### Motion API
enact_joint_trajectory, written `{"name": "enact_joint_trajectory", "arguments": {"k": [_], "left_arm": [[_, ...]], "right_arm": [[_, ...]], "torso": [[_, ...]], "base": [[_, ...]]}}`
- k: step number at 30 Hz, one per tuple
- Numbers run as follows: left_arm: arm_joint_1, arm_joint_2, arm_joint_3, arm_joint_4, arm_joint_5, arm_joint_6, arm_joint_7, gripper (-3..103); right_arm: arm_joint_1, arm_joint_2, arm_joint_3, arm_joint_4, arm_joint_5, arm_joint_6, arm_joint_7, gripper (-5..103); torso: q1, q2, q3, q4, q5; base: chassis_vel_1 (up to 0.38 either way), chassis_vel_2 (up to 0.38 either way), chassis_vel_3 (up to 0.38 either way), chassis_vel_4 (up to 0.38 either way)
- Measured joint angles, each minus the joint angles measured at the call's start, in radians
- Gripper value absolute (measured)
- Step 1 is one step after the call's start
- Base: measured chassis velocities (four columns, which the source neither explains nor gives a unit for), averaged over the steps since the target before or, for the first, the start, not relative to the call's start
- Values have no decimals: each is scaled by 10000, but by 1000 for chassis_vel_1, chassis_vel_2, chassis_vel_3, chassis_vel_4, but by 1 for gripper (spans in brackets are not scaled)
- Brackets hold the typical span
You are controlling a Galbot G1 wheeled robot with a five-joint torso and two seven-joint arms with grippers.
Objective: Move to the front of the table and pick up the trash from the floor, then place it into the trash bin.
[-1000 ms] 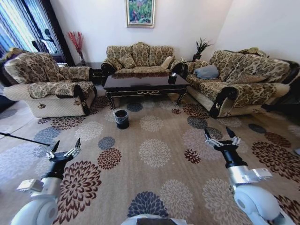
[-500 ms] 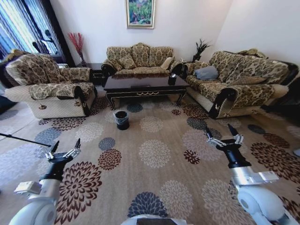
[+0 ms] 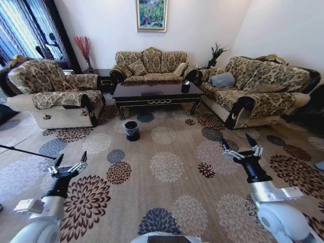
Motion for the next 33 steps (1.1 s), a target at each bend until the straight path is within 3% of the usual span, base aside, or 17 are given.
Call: {"name": "enact_joint_trajectory", "arguments": {"k": [8, 15, 21, 25, 33], "left_arm": [[106, -99, 98, -196, 74, 87, -256, 100], [184, -151, -95, -343, 66, 87, -145, 100], [258, -183, -53, -395, 75, 103, -163, 100], [263, -250, 88, -425, 77, 93, -428, 100], [97, -269, 101, -205, 253, 52, -534, 100]], "right_arm": [[-97, 101, 36, 23, -52, 185, -53, 100], [-46, 99, 24, 44, -83, 285, -108, 100], [-26, 115, -14, -22, -134, 377, -140, 100], [82, 110, -146, -74, -187, 423, -149, 100], [101, 132, -209, -70, -266, 419, -149, 100]], "torso": [[176, 391, 215, -1, 1], [424, 941, 514, -1, 1], [528, 1174, 643, 0, 1], [642, 1423, 781, 0, 0], [672, 1485, 815, -1, 0]], "base": [[0, 0, 0, 0], [0, 0, 0, 0], [0, 0, 0, 0], [0, 0, 0, 0], [0, 0, 0, 0]]}}
